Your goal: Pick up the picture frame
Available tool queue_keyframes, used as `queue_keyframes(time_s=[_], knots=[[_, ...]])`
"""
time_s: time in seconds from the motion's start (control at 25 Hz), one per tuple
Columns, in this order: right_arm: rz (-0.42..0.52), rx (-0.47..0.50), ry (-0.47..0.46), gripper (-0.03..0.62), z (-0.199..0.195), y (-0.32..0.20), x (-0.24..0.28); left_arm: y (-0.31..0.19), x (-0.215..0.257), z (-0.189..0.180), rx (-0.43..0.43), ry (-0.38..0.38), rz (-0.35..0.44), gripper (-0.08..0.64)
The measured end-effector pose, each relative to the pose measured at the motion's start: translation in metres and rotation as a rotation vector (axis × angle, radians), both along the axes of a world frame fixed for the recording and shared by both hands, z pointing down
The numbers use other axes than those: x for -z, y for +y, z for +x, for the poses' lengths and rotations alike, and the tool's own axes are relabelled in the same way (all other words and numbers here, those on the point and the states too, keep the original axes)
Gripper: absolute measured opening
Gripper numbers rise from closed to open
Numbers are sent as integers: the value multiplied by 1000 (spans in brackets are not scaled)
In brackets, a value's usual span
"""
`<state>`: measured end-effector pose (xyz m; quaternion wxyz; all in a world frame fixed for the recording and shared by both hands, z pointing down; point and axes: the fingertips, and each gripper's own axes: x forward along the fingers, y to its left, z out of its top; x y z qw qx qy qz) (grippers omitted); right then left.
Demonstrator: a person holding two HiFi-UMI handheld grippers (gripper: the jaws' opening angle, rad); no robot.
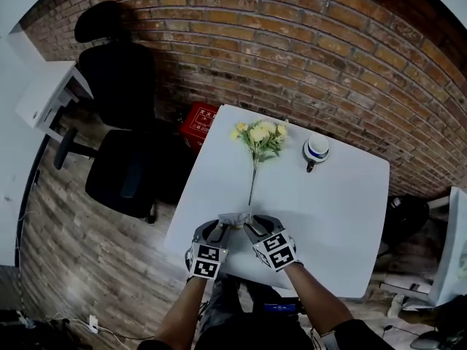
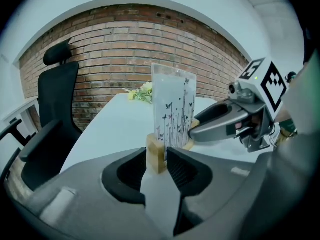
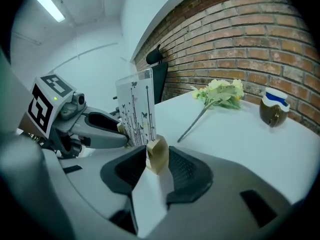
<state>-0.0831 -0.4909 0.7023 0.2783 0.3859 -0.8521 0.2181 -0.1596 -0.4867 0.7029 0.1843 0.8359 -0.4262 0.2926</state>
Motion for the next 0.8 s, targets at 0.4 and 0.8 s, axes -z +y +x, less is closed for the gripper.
queue_keyframes(time_s=[0.4,0.8], knots=[[8,-16,-22,109,-1,-1,-2,0,0,0,27,11,-6,121],[13,-16,-9,103,3,-14,21,-11,23,3,60,-5,-12,110]])
